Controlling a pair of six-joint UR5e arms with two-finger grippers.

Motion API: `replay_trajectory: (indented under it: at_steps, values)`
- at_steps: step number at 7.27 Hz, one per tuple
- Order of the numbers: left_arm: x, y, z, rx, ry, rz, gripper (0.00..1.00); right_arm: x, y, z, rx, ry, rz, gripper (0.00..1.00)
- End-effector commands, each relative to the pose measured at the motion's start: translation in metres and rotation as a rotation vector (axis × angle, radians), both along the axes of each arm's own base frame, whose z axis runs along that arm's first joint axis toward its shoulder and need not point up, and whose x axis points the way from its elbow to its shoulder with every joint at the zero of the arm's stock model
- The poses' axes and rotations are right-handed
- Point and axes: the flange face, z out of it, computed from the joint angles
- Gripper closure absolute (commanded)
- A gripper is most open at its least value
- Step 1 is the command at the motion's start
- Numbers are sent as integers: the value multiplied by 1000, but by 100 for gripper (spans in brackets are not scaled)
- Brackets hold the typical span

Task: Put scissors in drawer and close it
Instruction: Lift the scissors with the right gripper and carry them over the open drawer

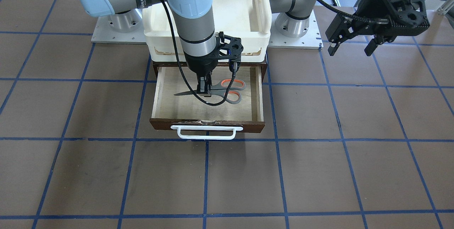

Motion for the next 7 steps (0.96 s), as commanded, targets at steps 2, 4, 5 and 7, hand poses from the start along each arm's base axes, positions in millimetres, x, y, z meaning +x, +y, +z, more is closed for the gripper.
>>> replay_trajectory:
  at_steps: [2, 4, 5, 7]
  values:
    - [0, 1, -8, 9, 6, 2, 0, 23, 10, -25, 11, 72, 30, 98]
    - [2, -4, -10, -6, 7, 2, 0, 22, 13, -34, 25, 77, 30, 91]
    - [7, -5, -12, -1, 6, 0, 0, 21, 14, -33, 22, 77, 30, 77]
    - [13, -7, -19, 17, 0, -10, 0, 23, 10, -30, -14, 59, 14, 21]
